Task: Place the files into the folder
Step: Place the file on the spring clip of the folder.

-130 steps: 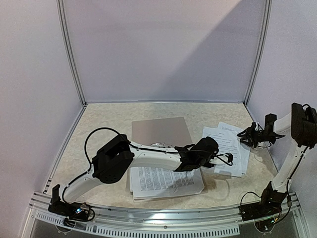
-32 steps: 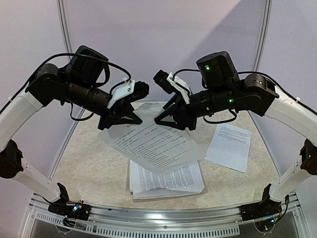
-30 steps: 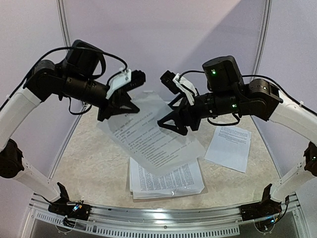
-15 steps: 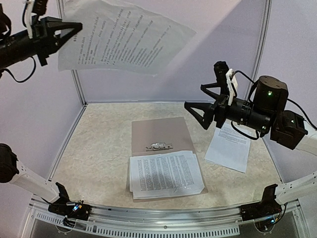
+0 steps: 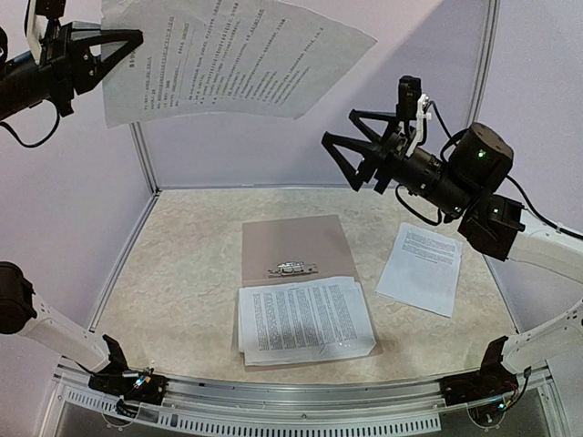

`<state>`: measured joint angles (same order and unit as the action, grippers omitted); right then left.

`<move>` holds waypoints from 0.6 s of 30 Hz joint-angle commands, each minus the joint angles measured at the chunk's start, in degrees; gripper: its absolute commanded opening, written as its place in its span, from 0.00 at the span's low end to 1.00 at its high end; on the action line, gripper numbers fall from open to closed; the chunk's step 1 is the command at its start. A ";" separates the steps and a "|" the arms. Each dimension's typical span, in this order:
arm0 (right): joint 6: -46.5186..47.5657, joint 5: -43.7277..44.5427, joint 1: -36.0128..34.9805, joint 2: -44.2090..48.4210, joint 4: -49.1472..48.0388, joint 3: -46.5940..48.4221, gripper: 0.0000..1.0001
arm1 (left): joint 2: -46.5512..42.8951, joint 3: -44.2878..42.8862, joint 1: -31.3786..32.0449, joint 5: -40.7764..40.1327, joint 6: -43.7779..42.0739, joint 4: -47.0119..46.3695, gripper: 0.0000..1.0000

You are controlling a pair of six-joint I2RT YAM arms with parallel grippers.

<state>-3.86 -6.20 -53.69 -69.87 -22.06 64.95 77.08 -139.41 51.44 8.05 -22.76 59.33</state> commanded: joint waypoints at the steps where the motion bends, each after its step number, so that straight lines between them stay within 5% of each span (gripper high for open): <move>1: -2.41 -5.55 2.22 -1.85 -5.89 3.22 0.99 | 0.16 -0.24 -0.81 3.74 2.03 1.22 0.00; 5: -2.41 -9.28 2.46 -3.30 -5.75 5.06 0.95 | 0.80 -0.08 -1.07 7.00 2.90 1.32 0.00; 8: -2.21 -12.45 2.48 -3.98 -5.29 6.19 0.78 | 1.37 0.56 -1.23 8.83 3.56 1.16 0.00; 10: -2.42 -14.91 2.51 -4.05 -5.38 6.57 0.53 | 1.69 1.05 -1.25 9.52 3.92 0.99 0.00; 11: -2.80 -15.60 2.48 -3.98 -5.42 6.55 0.30 | 1.82 1.34 -1.38 9.67 4.15 0.89 0.00; 13: -3.21 -15.54 2.48 -3.50 -5.31 5.87 0.02 | 2.08 1.66 -1.72 9.38 4.85 0.36 0.00; 18: -4.08 -12.06 2.53 -1.98 -1.34 4.71 0.00 | 3.16 4.93 -3.25 3.91 7.59 -2.08 0.00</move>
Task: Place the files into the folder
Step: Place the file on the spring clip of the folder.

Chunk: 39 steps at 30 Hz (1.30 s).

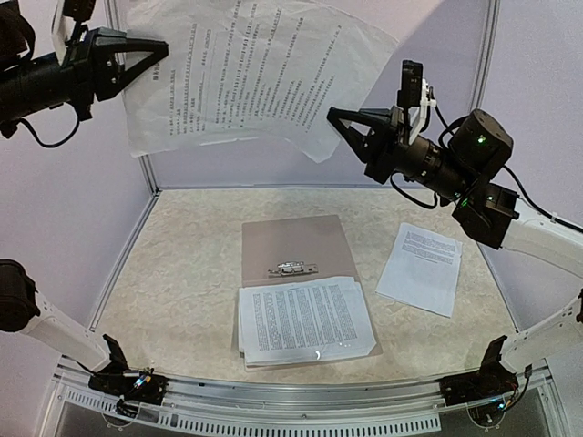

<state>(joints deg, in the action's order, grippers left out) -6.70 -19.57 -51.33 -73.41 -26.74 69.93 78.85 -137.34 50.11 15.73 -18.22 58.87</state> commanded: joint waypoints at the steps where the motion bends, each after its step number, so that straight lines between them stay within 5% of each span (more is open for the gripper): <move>1: -1.22 2.68 0.26 1.60 5.81 0.45 0.00 | 1.55 4.38 -2.52 -5.78 3.58 -3.16 0.00; 5: -1.95 5.45 2.09 0.31 17.56 4.72 0.00 | 2.29 11.75 -8.09 -4.08 6.65 -9.15 0.00; 11: -3.26 6.04 6.86 -6.89 36.34 11.17 0.00 | 4.31 27.58 -19.35 9.06 11.92 -19.93 0.00; 22: -3.82 -2.85 18.41 -25.07 42.08 11.96 0.00 | 10.90 54.45 -26.02 19.54 17.68 -42.80 0.00; 39: -10.02 -12.10 27.43 -57.51 38.37 30.19 0.00 | 43.76 45.14 -30.49 17.77 15.98 -46.32 0.00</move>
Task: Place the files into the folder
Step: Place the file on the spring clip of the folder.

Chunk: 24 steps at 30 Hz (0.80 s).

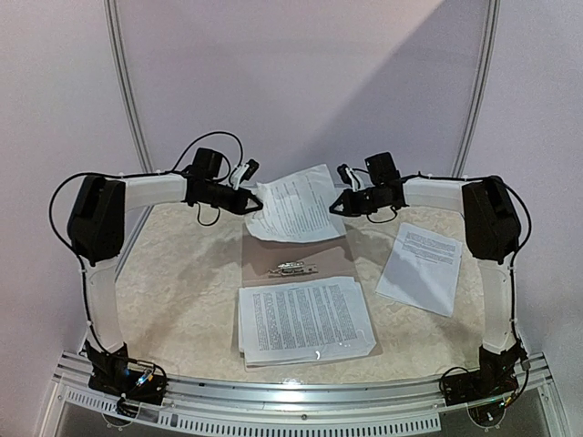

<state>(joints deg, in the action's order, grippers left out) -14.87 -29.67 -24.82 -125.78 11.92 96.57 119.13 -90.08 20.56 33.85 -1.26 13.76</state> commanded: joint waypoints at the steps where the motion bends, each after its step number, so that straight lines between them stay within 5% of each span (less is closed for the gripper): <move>1: -2.22 -2.05 1.15 -5.87 -0.56 3.59 0.00 | 4.59 -2.11 -0.96 -0.45 -1.35 -1.14 0.00; 5: -2.74 -3.66 1.89 -8.33 -0.48 3.54 0.00 | 8.03 -1.93 -1.03 -0.21 -1.65 -0.27 0.00; 8: -2.92 -4.14 2.42 -9.16 -0.10 3.17 0.00 | 8.71 -0.22 -1.13 -0.95 -1.73 -1.11 0.21; 12: -2.24 -5.27 2.52 -9.96 -0.01 2.90 0.00 | 10.39 0.79 -1.62 -1.12 -1.41 -1.22 0.28; 20: -1.24 -9.51 3.19 -10.39 3.08 2.92 0.00 | 9.64 3.21 -3.23 -0.61 2.77 1.46 0.26; 24: -1.94 -13.46 3.24 -9.68 4.49 2.64 0.00 | 9.15 4.74 -3.38 1.31 3.26 1.63 0.06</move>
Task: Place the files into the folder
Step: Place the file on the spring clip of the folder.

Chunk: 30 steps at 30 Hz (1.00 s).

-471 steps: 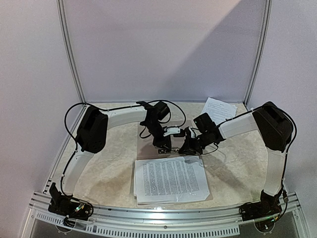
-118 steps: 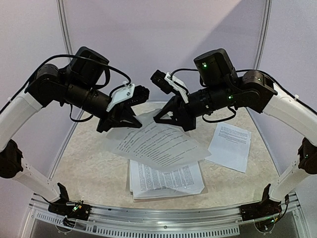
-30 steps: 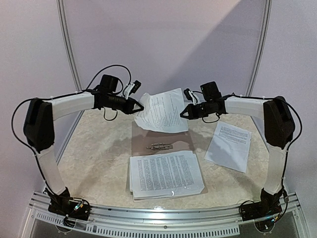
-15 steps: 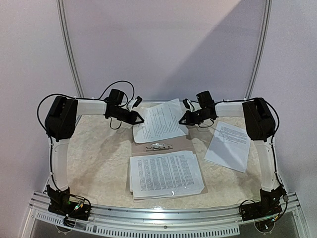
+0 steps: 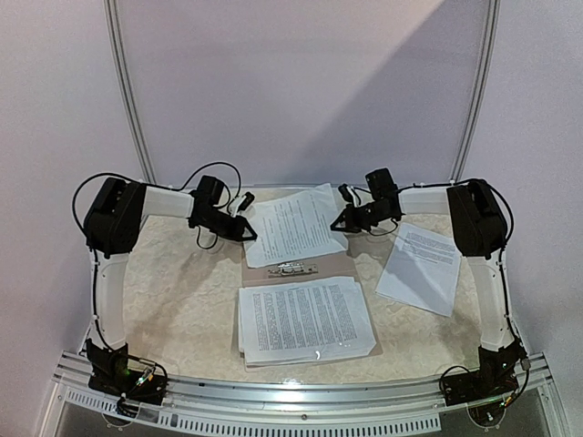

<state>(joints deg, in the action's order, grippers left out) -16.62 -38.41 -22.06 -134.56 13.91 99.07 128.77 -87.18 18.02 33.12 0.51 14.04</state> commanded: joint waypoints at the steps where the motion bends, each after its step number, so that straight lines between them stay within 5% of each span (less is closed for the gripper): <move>1: -0.60 -4.98 0.45 -0.73 2.83 -0.21 0.00 | -0.33 1.90 -0.86 2.65 1.52 1.68 0.01; 15: -2.25 -3.86 0.44 6.67 -1.33 -11.34 0.00 | -2.17 4.71 0.22 4.23 0.85 1.60 0.00; 25: -1.78 -2.17 0.43 4.01 0.20 -8.01 0.00 | -3.08 5.96 0.67 4.69 1.53 1.59 0.00; 30: -2.00 -0.62 0.47 3.50 0.55 -7.96 0.08 | -3.13 5.96 0.69 4.51 0.92 2.10 0.14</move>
<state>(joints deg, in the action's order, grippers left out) -18.33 -40.86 -22.00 -129.82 13.72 90.04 127.39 -82.17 18.26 38.22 2.00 14.61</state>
